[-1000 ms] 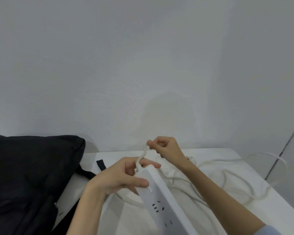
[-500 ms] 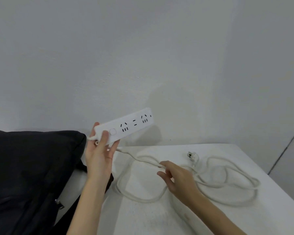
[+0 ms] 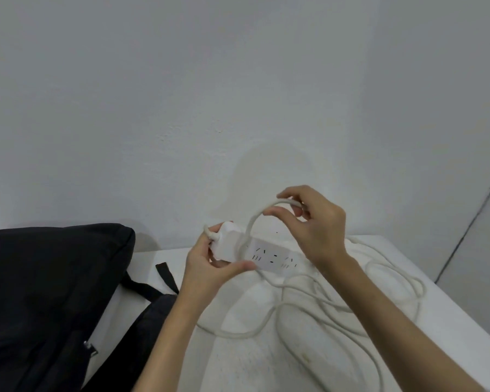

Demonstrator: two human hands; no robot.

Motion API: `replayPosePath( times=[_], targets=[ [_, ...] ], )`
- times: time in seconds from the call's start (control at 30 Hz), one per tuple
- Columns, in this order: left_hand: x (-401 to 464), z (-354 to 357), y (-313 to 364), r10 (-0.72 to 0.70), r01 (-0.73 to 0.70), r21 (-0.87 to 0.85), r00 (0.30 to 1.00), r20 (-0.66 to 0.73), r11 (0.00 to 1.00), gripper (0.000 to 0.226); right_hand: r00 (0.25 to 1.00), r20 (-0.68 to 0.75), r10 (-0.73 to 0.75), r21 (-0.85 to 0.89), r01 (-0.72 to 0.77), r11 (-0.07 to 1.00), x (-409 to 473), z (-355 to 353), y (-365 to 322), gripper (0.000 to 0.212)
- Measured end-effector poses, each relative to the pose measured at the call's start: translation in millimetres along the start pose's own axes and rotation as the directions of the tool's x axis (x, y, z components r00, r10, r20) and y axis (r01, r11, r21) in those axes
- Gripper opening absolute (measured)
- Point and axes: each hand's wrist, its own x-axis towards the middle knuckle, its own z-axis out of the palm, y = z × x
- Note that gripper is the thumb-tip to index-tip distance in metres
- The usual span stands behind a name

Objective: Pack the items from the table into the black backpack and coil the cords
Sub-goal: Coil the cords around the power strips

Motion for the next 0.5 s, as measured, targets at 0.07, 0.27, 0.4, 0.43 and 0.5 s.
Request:
replayPosePath(
  times=[0.07, 0.27, 0.4, 0.43, 0.5],
  targets=[
    [-0.9, 1.4, 0.8, 0.001, 0.001, 0.050, 0.999, -0.042, 0.999, 0.056, 0.999, 0.025, 0.046, 0.005, -0.046, 0.999, 4.8, 2.6, -0.7, 0.031],
    [3.0, -16.3, 11.7, -0.065, 0.053, -0.111, 0.992, -0.109, 0.992, 0.044, 0.849, 0.306, 0.430, 0.258, -0.509, 0.821, -1.9, 14.6, 26.3, 0.033],
    [2.7, -24.6, 18.0, -0.160, 0.143, -0.173, 0.984, -0.084, 0.974, 0.047, 0.666, 0.584, 0.464, 0.310, -0.712, 0.630, -12.9, 15.7, 40.8, 0.022],
    [3.4, -25.9, 18.3, -0.193, 0.169, -0.228, 0.977, -0.087, 0.959, 0.045, 0.645, 0.601, 0.472, 0.293, -0.727, 0.621, -15.5, 14.3, 43.7, 0.021],
    [5.4, -28.4, 18.7, -0.262, 0.207, -0.364, 0.959, -0.107, 0.908, 0.042, 0.638, 0.582, 0.504, 0.334, -0.753, 0.567, -22.7, 14.4, 48.0, 0.019]
  ],
)
